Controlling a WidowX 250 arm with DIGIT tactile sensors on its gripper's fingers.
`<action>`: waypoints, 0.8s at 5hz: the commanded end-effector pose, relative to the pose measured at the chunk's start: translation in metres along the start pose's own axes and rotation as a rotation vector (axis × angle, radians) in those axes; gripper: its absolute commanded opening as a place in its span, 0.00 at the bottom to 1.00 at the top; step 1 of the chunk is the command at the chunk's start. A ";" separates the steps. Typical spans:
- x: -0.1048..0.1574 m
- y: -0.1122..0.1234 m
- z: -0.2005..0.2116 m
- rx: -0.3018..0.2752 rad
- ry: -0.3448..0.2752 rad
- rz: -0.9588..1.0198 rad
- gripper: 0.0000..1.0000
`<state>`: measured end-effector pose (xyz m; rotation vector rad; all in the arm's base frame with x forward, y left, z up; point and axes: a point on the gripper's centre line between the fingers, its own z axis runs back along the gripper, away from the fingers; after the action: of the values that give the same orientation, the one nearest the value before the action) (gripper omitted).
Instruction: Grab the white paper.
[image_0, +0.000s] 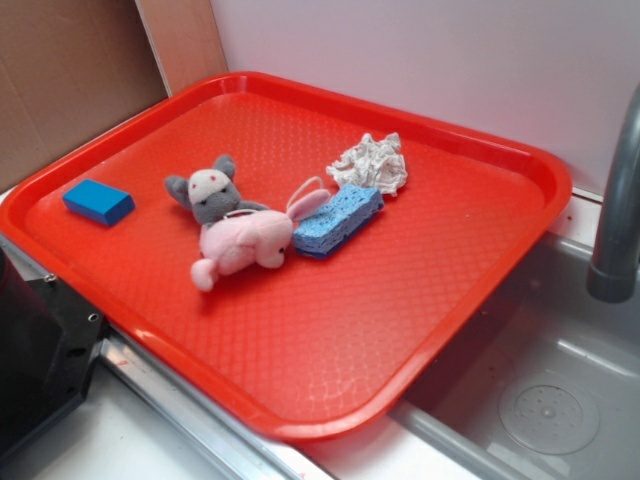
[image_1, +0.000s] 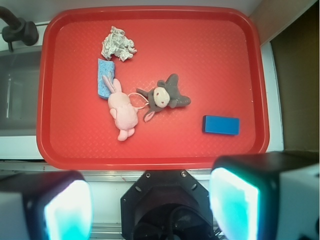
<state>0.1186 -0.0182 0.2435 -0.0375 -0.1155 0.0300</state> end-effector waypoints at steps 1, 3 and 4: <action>0.000 0.000 0.000 0.000 0.000 0.000 1.00; 0.036 -0.020 -0.027 -0.009 -0.084 0.251 1.00; 0.066 -0.027 -0.052 -0.054 -0.180 0.363 1.00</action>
<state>0.1899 -0.0466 0.1897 -0.1010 -0.2586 0.4045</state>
